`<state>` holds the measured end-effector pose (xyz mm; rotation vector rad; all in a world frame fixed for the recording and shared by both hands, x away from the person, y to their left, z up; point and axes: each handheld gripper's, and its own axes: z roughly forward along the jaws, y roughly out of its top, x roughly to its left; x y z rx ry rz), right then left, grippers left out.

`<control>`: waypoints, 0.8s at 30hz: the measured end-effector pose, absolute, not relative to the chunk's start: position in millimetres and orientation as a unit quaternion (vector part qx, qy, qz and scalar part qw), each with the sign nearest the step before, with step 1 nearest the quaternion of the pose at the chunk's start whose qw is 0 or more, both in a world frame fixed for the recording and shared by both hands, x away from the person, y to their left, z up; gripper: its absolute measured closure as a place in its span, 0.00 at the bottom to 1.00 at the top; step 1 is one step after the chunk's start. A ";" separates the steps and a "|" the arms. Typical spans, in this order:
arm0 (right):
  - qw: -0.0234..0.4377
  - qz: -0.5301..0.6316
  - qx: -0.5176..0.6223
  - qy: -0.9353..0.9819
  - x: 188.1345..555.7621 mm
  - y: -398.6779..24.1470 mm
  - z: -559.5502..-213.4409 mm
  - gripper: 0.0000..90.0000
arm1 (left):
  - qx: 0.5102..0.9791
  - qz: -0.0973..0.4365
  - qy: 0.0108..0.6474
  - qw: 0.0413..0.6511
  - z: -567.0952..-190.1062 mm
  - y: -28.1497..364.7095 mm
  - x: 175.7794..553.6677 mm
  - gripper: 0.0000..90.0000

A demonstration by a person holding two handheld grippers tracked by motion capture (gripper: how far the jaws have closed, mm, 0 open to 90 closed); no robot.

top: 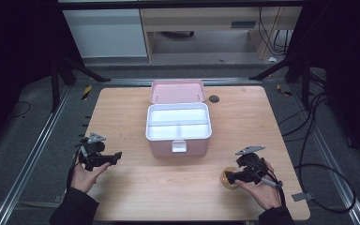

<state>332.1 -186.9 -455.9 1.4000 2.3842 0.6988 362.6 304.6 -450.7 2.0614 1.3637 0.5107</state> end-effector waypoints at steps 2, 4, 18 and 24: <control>0.141 0.236 0.484 0.831 331.0 -183.0 -456.7 0.12 | 0.778 0.192 0.516 0.304 -450.7 305.0 362.3 0.25; 0.138 0.230 0.485 0.832 330.1 -180.4 -457.8 0.12 | 0.778 0.192 0.516 0.304 -450.7 304.9 362.1 0.25; 0.111 0.186 0.495 0.842 331.9 -169.3 -477.7 0.10 | 0.786 0.184 0.511 0.294 -454.1 300.9 362.8 0.25; 0.110 0.175 0.494 0.844 333.6 -166.8 -482.9 0.15 | 0.791 0.182 0.506 0.291 -455.7 299.2 363.5 0.25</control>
